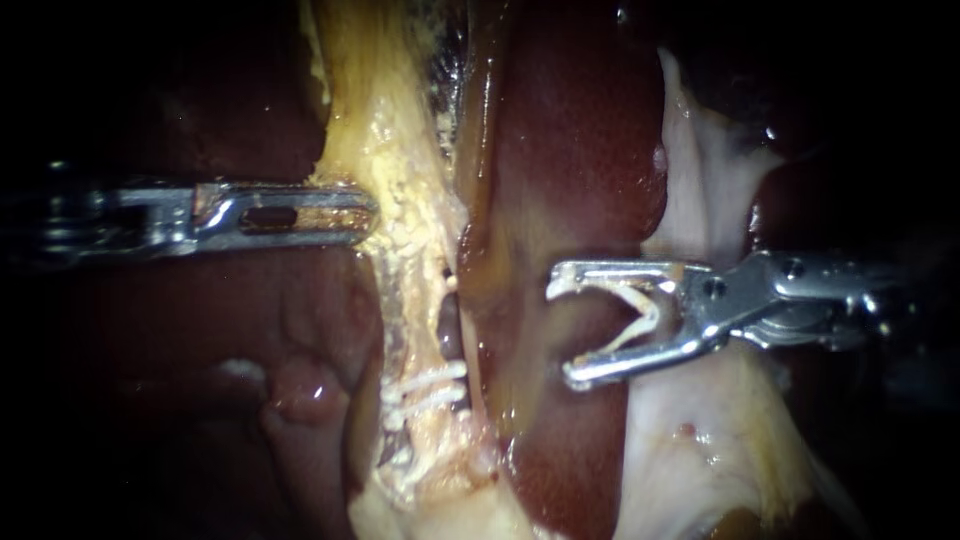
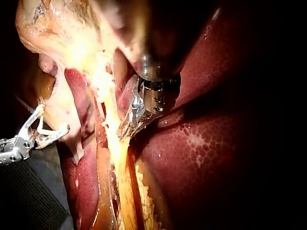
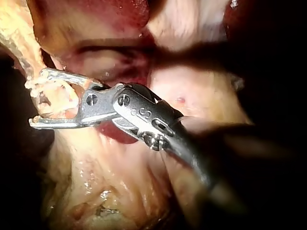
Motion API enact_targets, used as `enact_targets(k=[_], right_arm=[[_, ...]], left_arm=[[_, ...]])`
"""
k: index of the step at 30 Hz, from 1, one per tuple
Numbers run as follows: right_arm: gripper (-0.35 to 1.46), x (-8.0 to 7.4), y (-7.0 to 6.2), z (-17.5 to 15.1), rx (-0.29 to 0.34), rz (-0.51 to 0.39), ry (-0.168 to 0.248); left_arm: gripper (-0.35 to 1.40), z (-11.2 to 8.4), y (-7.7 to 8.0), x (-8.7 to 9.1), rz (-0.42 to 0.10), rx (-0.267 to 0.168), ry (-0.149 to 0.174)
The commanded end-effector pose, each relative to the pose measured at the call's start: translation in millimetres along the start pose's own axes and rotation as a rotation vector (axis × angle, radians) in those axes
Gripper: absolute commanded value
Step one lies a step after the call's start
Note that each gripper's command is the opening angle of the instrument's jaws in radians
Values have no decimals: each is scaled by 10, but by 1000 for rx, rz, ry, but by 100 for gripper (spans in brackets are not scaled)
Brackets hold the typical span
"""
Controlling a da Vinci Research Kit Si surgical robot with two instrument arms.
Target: Clipping third clip left tube
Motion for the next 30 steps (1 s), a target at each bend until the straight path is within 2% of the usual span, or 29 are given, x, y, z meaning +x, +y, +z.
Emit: enact_targets(k=[1, 4, 7, 14, 18, 25, 30], right_arm=[[59, -4, 4, 7, 3, 17, -3], [59, -15, 17, 26, 8, 38, -16], [59, -23, 31, 38, 12, 72, -22], [58, -46, 63, 53, 14, 114, -31], [58, -49, 77, 62, 17, 118, -33], [58, -46, 91, 83, 36, 119, -41], [58, -43, 90, 94, 97, 154, -4]], left_arm=[[-35, -10, 0, -7, -7, 1, -17], [-35, -29, 1, -19, -18, -1, -39], [-35, -39, 1, -22, -17, 0, -47], [-35, -45, -2, -17, -17, -3, -48], [-35, -46, -5, -16, -18, -4, -49], [-35, -47, -7, -14, -13, -6, -51], [-35, -48, -7, -14, -13, -6, -51]])
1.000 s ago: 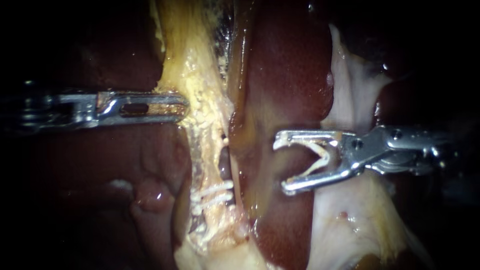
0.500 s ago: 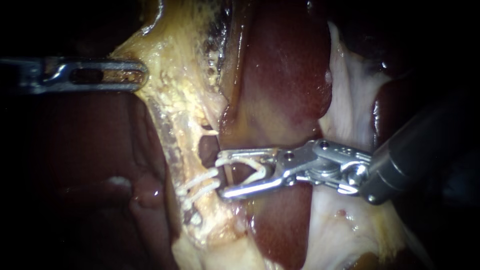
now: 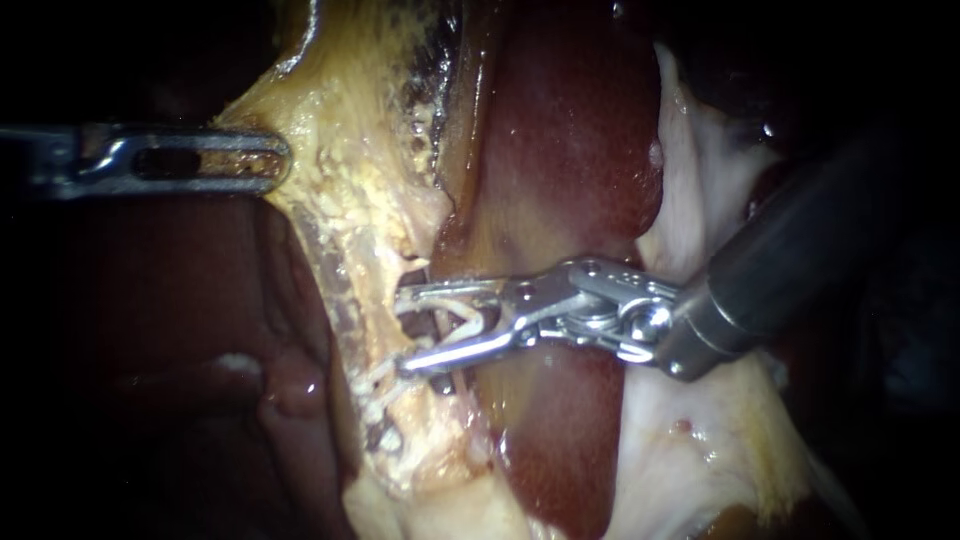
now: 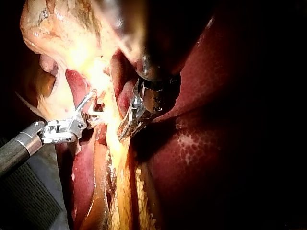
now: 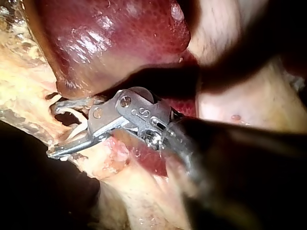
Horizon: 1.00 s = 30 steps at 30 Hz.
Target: Clipping third clip left tube
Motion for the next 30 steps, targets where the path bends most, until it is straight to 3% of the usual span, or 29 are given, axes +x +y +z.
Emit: enact_targets(k=[1, 15, 23, 30], right_arm=[[58, 2, -2, 0, 14, 4, 4], [54, 4, -35, 8, 167, 111, -18], [53, 4, -27, 32, 215, 158, 3], [53, 10, -27, 39, 275, 227, 58]], left_arm=[[-35, -1, 0, 0, 0, 0, 0], [-35, -2, 4, -1, 1, 1, 2], [-35, 0, 4, -2, 1, 1, 1], [-35, 0, 4, -2, 1, 1, 1]])
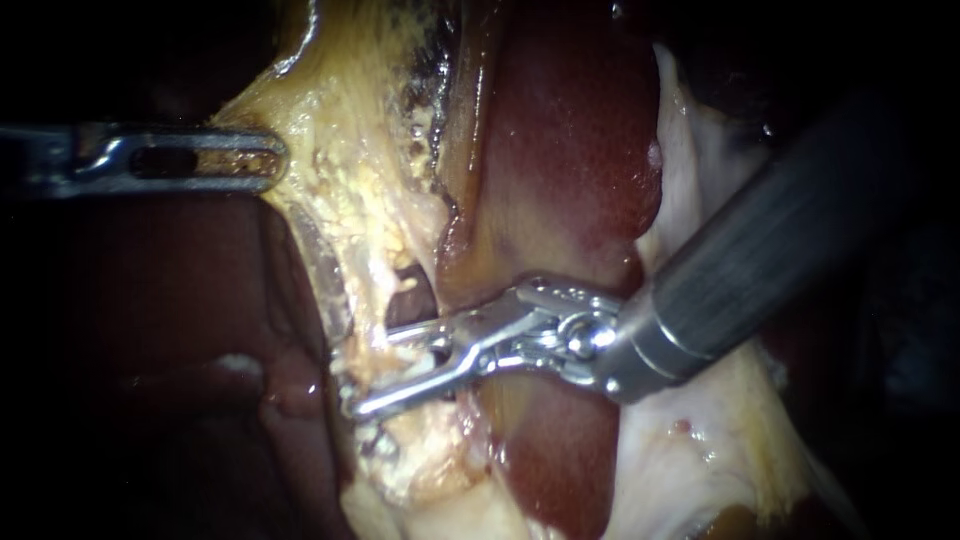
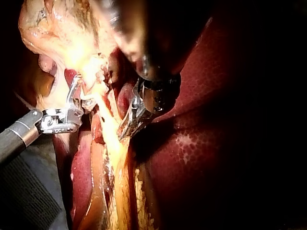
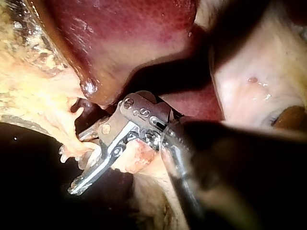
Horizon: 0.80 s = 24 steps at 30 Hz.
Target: Clipping third clip left tube
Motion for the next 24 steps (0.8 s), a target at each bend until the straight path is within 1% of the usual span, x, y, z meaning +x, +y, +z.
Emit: enact_targets(k=[1, 5, 12, 17, 19, 24], right_arm=[[53, 2, -2, 0, -9, 4, 4], [53, 10, -3, 0, -32, 24, 28], [53, 31, -1, 4, -83, 88, 80], [53, 41, 3, 5, -93, 99, 93], [53, 46, 5, 5, -104, 108, 104], [53, 57, 5, 1, -125, 129, 126]], left_arm=[[-35, 0, 0, 0, 0, -1, 0], [-35, 1, -1, 0, -1, -1, 0], [-35, 2, -2, 0, -1, -2, -1], [-35, 3, -3, 0, -2, -2, -1], [-35, 3, -3, 0, -2, -3, -2], [-35, 4, -4, 0, -2, -4, -2]])
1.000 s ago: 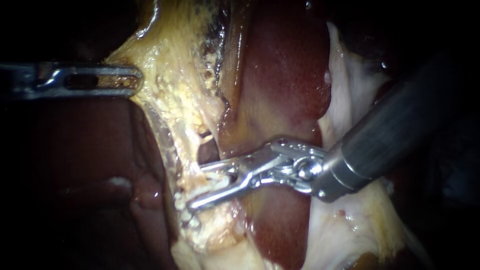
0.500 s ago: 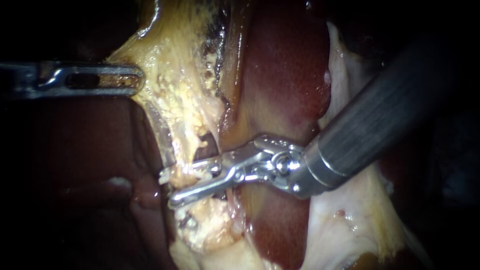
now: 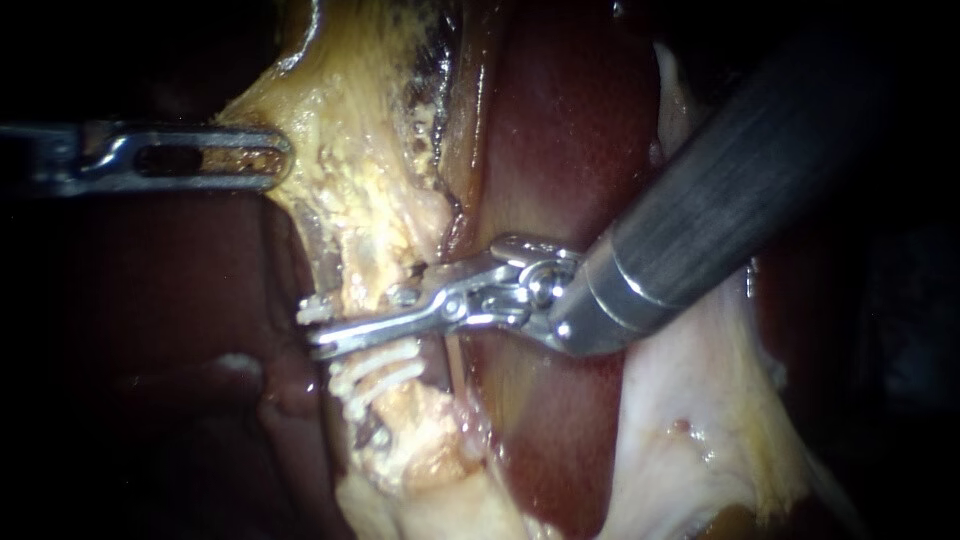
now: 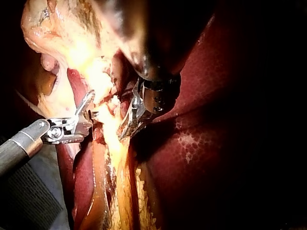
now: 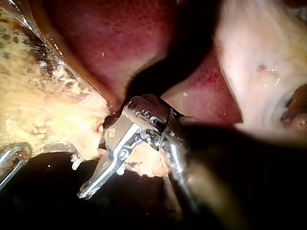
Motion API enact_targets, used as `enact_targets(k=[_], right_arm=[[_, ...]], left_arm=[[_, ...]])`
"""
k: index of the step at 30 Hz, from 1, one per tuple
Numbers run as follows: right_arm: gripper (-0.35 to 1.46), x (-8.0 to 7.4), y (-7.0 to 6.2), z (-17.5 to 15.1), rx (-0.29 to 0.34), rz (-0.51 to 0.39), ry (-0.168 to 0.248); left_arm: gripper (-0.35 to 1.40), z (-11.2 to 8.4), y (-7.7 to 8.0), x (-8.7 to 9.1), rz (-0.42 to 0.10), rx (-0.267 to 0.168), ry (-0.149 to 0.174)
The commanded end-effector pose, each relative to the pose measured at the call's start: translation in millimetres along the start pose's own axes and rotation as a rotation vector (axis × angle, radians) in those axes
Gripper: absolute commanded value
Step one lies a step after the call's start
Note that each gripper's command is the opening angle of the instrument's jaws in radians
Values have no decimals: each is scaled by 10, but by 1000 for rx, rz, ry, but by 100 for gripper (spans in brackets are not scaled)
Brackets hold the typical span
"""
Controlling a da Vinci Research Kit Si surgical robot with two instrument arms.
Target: Clipping third clip left tube
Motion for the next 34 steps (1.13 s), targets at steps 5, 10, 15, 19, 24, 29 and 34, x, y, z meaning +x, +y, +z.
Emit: enact_targets(k=[5, 10, 15, 19, 24, 29, 34], right_arm=[[51, 9, -2, -2, -12, 18, 9], [51, 11, -2, 0, -17, 32, 14], [27, 14, 3, -1, -27, 35, 27], [-35, 16, 11, -10, -44, 37, 41], [-35, 13, 19, -21, -43, 29, 28], [-35, 10, 19, -18, -40, 45, 23], [-35, 9, 18, -18, -40, 56, 20]], left_arm=[[-35, 0, 0, 0, 0, -1, 0], [-35, 1, -1, 0, 0, -1, -1], [-35, 1, -1, 0, 0, -1, -1], [-35, 1, -1, 0, 0, -1, -1], [-35, 0, -1, 0, 0, -1, -1], [-35, 1, -1, 0, 0, -1, -1], [-35, 1, -1, 0, 0, -1, 0]])
